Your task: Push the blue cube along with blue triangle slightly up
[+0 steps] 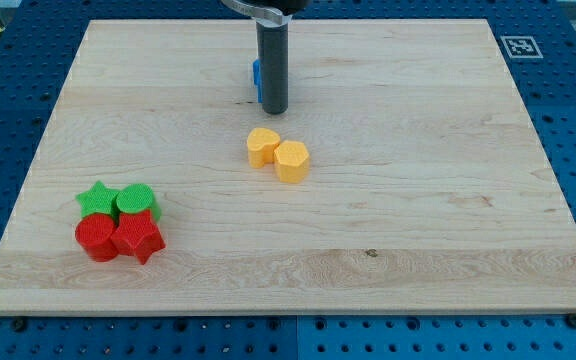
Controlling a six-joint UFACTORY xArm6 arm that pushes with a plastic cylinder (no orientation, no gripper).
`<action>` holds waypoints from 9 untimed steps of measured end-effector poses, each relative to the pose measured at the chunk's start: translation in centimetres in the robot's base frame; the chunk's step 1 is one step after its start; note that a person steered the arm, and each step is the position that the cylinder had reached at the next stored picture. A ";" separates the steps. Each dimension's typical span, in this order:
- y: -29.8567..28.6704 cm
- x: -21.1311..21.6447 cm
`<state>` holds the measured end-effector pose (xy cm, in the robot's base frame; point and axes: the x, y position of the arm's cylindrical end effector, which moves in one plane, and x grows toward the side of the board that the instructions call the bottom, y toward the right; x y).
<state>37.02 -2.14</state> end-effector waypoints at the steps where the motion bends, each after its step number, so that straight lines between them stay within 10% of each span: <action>1: 0.0 -0.3; 9: -0.1 -3.6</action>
<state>33.42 -2.27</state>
